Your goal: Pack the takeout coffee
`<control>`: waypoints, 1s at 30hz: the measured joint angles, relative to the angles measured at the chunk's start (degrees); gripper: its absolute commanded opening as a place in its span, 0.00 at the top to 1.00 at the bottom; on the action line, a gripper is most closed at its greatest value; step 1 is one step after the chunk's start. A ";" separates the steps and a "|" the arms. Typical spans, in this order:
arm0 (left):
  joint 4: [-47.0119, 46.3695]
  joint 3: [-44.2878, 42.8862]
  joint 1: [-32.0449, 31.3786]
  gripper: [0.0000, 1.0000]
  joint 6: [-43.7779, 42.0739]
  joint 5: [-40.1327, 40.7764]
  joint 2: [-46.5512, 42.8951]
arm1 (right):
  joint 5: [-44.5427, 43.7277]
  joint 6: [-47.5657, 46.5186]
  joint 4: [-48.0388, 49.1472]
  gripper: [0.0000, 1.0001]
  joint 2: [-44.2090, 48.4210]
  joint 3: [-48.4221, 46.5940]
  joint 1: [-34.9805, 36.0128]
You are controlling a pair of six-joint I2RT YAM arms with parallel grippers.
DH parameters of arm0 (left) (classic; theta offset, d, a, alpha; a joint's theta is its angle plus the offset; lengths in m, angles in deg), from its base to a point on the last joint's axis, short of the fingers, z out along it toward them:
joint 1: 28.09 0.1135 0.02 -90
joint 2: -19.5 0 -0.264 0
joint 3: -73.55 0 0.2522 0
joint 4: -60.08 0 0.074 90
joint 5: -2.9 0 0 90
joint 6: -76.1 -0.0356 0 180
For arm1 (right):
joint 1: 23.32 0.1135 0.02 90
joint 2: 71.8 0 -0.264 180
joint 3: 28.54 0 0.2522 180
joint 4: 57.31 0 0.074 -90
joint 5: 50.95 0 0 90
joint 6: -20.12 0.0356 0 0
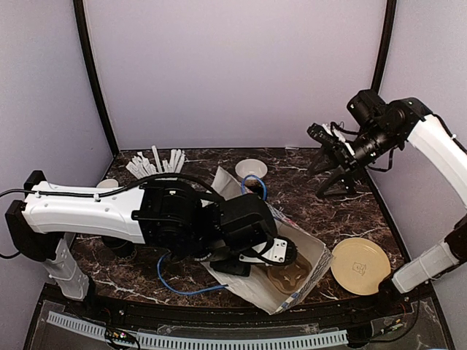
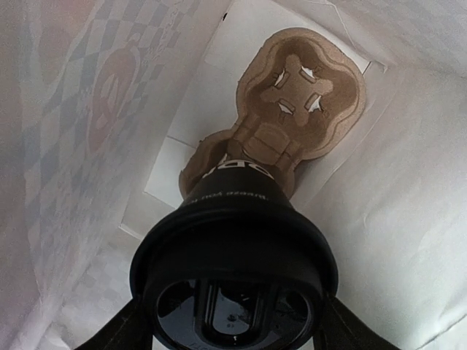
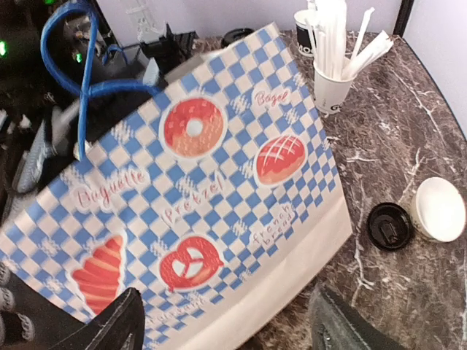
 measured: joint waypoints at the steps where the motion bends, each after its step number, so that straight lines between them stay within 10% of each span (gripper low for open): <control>1: -0.33 0.61 0.00 0.61 0.02 0.00 -0.61 | -1.64 -0.70 0.72 0.08 1.70 3.26 -0.46; 10: -2.32 3.13 0.15 0.61 0.87 -0.13 -2.60 | -17.25 -6.97 2.75 0.01 7.58 31.32 0.96; 30: -2.64 1.49 1.36 0.61 2.86 -1.18 -1.05 | -30.71 -2.29 19.89 0.02 12.15 44.57 3.41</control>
